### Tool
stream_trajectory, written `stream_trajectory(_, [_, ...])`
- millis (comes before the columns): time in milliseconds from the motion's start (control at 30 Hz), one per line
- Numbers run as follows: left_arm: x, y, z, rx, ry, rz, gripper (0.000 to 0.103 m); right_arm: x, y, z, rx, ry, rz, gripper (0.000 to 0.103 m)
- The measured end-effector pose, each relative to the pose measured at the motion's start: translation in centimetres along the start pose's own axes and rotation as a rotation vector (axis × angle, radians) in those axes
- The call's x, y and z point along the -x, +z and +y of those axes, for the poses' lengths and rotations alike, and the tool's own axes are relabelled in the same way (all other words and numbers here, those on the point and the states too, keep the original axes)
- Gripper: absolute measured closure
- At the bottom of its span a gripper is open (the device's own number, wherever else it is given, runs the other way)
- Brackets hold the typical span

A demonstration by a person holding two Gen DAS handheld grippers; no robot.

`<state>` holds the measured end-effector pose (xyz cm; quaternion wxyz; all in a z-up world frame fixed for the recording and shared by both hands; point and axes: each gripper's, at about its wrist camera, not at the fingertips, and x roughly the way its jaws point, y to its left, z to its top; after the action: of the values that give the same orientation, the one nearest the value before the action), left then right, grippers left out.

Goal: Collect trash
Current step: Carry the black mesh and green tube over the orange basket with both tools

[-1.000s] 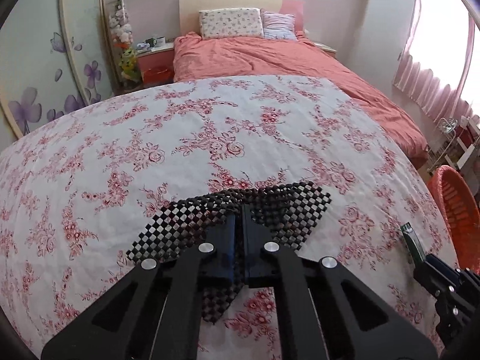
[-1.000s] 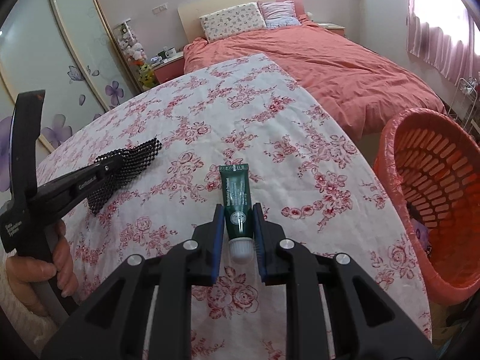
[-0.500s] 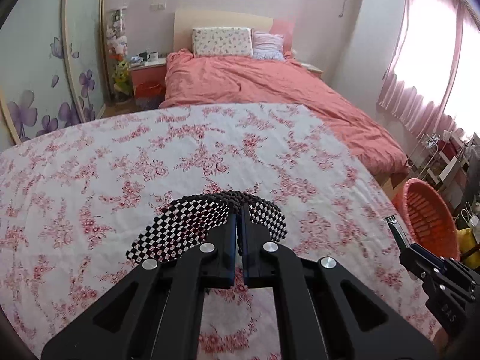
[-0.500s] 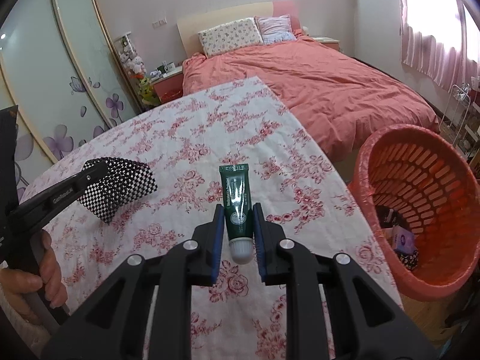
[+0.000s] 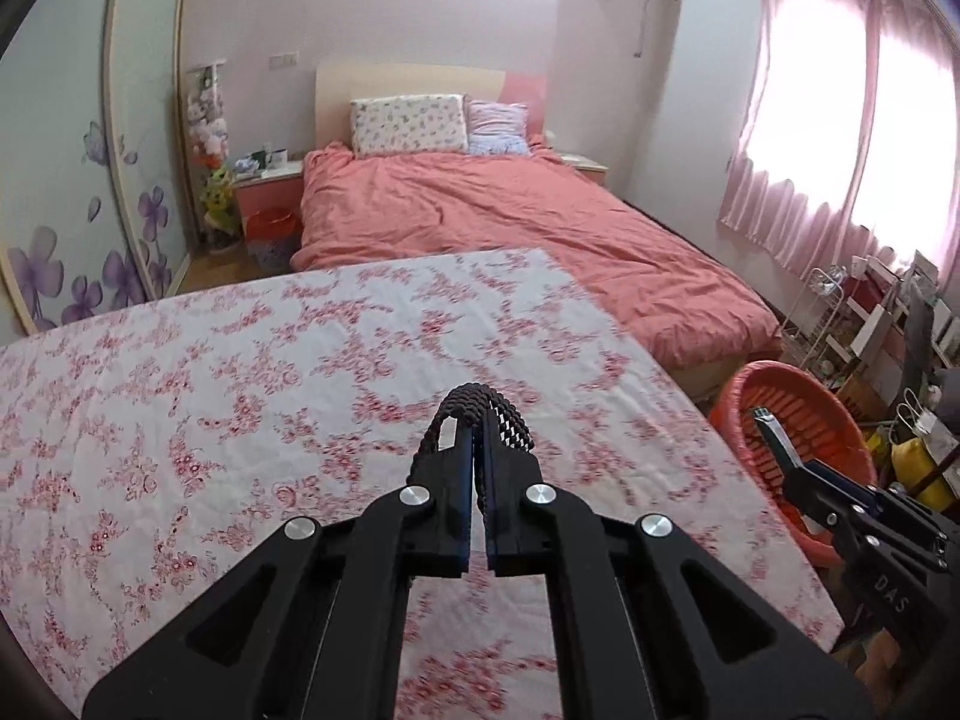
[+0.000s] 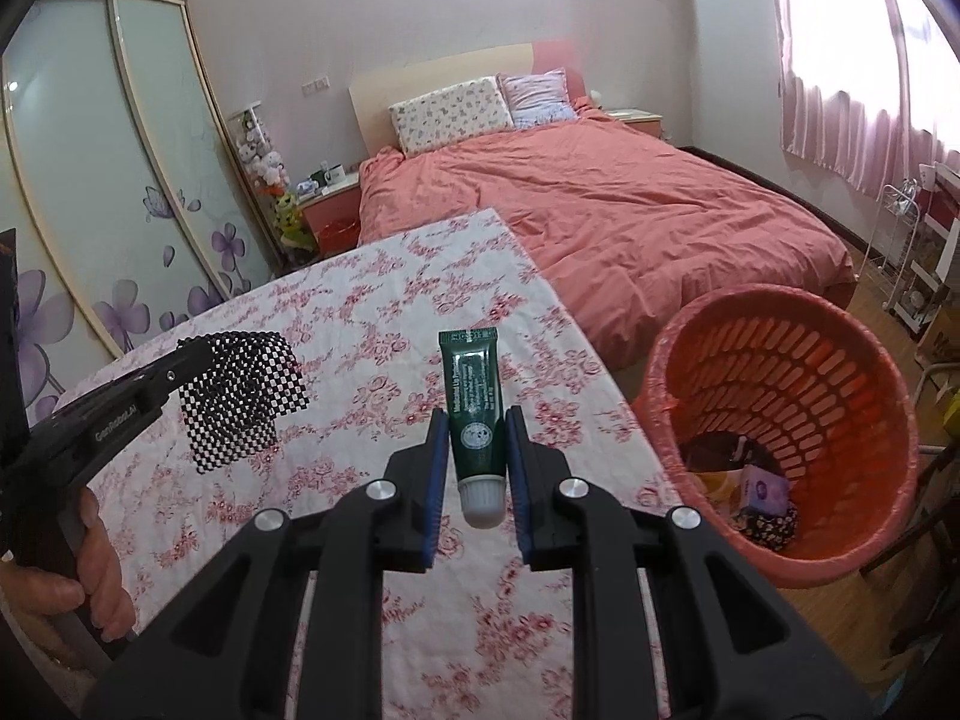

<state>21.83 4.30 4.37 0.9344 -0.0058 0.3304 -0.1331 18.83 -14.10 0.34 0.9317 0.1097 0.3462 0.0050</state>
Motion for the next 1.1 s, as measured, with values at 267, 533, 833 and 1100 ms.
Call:
stream_trajectory(267, [1.6,0.0,-3.3,-0.036,-0.061,-0.026,0.1,3.0,-0.1,-2.4,-0.032,-0.022,-0.045,0.084])
stream_trajectory(533, [2.6,0.0,-7.7,-0.082,-0.144,-0.051,0.1,5.8,-0.1,-5.7,-0.067,-0.068,-0.097,0.084])
stream_trajectory(833, [2.6,-0.7,-12.7,-0.128,-0.24,-0.056,0.1,8.3,-0.1,-10.3,-0.119,-0.137,-0.154,0.084])
stream_trajectory(1100, [1.5,-1.3,-17.4,-0.165,-0.328,-0.042,0.1,9.3,0.1,-15.0,-0.172,-0.187,-0.198,0.084])
